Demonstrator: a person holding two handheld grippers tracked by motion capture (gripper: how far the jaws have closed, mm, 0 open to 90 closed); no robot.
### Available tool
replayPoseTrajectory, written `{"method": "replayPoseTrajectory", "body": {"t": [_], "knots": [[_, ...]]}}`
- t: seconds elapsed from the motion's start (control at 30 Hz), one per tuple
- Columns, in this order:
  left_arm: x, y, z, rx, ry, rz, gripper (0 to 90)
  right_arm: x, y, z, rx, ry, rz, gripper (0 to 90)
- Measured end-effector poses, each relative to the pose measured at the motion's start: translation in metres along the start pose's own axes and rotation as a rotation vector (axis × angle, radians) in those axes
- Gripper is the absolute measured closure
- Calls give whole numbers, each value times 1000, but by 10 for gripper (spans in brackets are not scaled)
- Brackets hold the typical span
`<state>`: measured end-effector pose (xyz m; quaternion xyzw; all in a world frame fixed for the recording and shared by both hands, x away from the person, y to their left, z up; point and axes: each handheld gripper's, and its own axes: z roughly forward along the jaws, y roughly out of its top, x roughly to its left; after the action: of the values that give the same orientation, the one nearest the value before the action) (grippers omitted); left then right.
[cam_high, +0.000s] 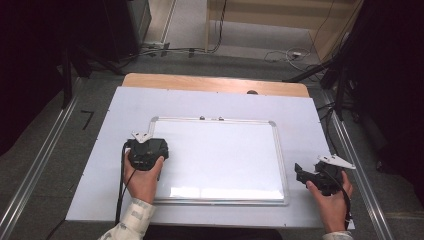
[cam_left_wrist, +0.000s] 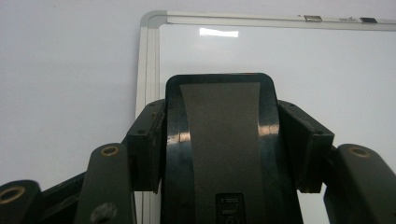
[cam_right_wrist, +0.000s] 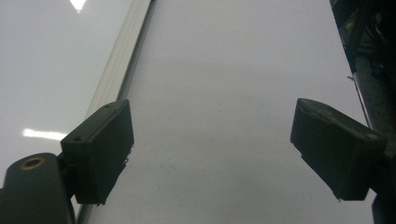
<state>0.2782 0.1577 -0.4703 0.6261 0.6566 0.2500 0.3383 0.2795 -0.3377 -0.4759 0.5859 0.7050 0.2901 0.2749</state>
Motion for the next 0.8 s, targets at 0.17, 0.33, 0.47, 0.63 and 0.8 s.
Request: {"method": "replayPoseTrajectory", "body": {"t": [0.17,0.33,0.47,0.63,0.8], "knots": [[-3,-11,-4,6,1,-3,405,0,0,-1,1,-4,5,120],[-9,-22,-2,26,26,16,405,0,0,-1,-2,-5,3,120],[-11,-30,0,47,49,22,404,-1,-1,-1,2,-3,8,120],[-12,-35,0,47,87,24,403,-1,-1,-1,1,-1,7,120],[-12,-36,0,43,85,23,400,-1,-1,0,3,-2,4,120]]}}
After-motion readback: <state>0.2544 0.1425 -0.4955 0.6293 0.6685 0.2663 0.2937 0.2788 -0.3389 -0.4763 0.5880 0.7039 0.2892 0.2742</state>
